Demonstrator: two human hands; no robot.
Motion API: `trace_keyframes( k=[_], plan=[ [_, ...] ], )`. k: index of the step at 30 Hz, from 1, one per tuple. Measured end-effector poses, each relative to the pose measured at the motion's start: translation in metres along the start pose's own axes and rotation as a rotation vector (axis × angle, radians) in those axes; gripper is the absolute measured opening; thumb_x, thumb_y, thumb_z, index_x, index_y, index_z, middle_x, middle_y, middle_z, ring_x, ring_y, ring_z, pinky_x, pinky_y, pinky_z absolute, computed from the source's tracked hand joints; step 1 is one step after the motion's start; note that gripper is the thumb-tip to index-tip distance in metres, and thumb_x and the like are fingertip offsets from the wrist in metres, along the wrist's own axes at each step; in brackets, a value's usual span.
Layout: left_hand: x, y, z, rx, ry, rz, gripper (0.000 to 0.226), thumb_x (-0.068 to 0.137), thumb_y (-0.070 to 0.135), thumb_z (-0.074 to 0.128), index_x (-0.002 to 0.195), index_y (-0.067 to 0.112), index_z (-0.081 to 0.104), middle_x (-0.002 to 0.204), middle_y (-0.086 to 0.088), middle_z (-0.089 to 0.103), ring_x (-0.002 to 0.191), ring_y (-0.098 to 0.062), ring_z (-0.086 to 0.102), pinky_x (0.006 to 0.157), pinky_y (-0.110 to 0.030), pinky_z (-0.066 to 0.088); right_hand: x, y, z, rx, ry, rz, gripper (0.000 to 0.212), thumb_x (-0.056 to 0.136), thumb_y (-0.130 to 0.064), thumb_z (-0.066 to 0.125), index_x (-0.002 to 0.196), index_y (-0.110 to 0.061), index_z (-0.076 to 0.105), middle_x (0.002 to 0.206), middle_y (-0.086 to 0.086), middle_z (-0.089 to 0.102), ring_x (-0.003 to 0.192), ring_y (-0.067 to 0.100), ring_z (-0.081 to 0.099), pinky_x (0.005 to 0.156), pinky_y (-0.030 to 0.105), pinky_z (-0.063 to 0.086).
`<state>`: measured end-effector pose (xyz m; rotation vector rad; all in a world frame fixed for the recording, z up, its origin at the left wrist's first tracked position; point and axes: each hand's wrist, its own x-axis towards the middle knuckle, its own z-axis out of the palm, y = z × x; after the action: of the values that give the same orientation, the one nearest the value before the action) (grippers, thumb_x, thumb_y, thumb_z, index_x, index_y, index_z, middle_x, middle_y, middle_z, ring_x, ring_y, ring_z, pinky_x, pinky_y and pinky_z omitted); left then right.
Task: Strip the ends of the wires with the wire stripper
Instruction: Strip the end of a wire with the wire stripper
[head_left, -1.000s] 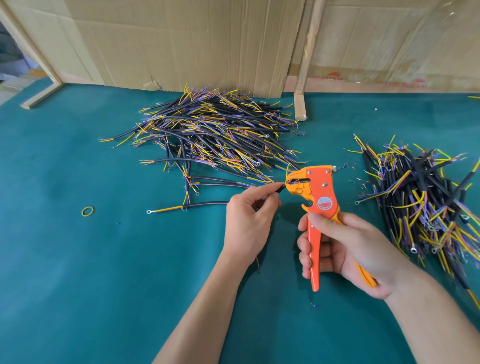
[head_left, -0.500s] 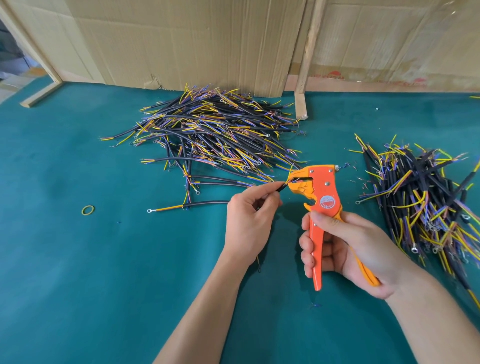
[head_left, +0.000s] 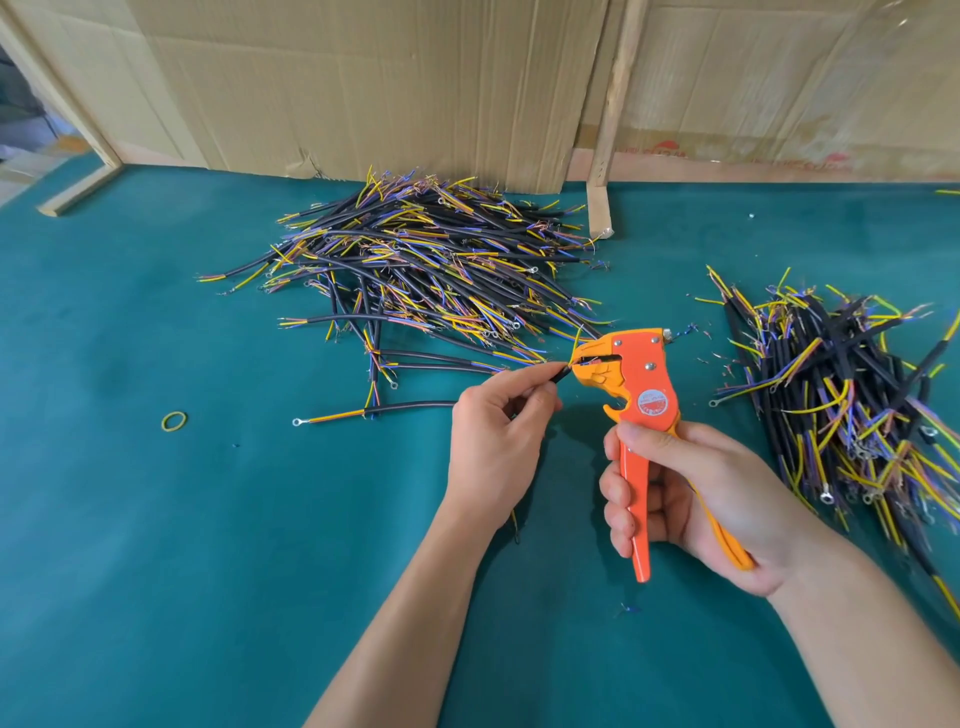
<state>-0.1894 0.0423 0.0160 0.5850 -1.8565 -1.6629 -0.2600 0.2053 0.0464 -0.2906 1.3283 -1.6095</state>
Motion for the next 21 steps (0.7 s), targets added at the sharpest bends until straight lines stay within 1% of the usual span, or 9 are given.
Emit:
trace_keyframes(
  k=[6, 10, 13, 16, 19, 21],
  plan=[
    [0.001, -0.001, -0.001, -0.019, -0.008, -0.008, 0.040, 0.095, 0.006, 0.059, 0.094, 0.042, 0.076, 0.069, 0.013, 0.067, 0.054, -0.003, 0.045, 0.058, -0.017, 0.040, 0.000, 0.001, 0.002, -0.001, 0.014, -0.011, 0.021, 0.087, -0.028, 0.068, 0.087, -0.007, 0.065, 0.071, 0.021, 0.055, 0.055, 0.033, 0.053, 0.052, 0.042, 0.051],
    [0.001, -0.003, -0.002, -0.049, -0.010, -0.015, 0.041, 0.095, 0.006, 0.059, 0.091, 0.043, 0.077, 0.069, 0.011, 0.068, 0.054, -0.004, 0.044, 0.057, -0.019, 0.040, 0.000, 0.002, 0.003, 0.019, 0.013, -0.007, 0.022, 0.086, -0.028, 0.069, 0.087, -0.008, 0.062, 0.069, 0.020, 0.051, 0.053, 0.031, 0.049, 0.050, 0.040, 0.048],
    [0.001, -0.004, -0.001, -0.073, -0.011, -0.024, 0.039, 0.094, 0.008, 0.059, 0.091, 0.042, 0.078, 0.070, 0.009, 0.068, 0.054, -0.007, 0.043, 0.055, -0.021, 0.040, 0.002, 0.004, 0.008, 0.052, 0.051, -0.021, 0.026, 0.087, -0.030, 0.068, 0.085, -0.008, 0.056, 0.061, 0.013, 0.043, 0.044, 0.024, 0.040, 0.044, 0.031, 0.041],
    [0.002, -0.004, 0.000, -0.051, -0.010, -0.025, 0.034, 0.094, 0.008, 0.059, 0.092, 0.037, 0.077, 0.069, 0.010, 0.067, 0.053, -0.006, 0.045, 0.055, -0.018, 0.040, 0.006, 0.006, 0.012, 0.054, 0.130, -0.048, 0.032, 0.083, -0.036, 0.069, 0.081, -0.011, 0.050, 0.055, 0.006, 0.034, 0.036, 0.018, 0.029, 0.039, 0.023, 0.032],
    [0.002, -0.004, 0.001, -0.074, -0.018, -0.026, 0.032, 0.095, 0.007, 0.058, 0.094, 0.033, 0.078, 0.069, 0.009, 0.067, 0.055, -0.008, 0.043, 0.055, -0.021, 0.039, 0.006, 0.008, 0.014, 0.072, 0.116, -0.056, 0.030, 0.084, -0.035, 0.070, 0.082, -0.011, 0.051, 0.056, 0.007, 0.036, 0.038, 0.019, 0.031, 0.040, 0.025, 0.033],
    [0.001, -0.004, 0.001, -0.056, -0.013, -0.020, 0.032, 0.095, 0.007, 0.058, 0.095, 0.032, 0.078, 0.068, 0.010, 0.066, 0.054, -0.006, 0.043, 0.055, -0.021, 0.039, 0.005, 0.008, 0.013, 0.125, 0.069, -0.059, 0.025, 0.085, -0.027, 0.070, 0.089, -0.008, 0.054, 0.062, 0.011, 0.043, 0.045, 0.024, 0.039, 0.044, 0.032, 0.040]
  ],
)
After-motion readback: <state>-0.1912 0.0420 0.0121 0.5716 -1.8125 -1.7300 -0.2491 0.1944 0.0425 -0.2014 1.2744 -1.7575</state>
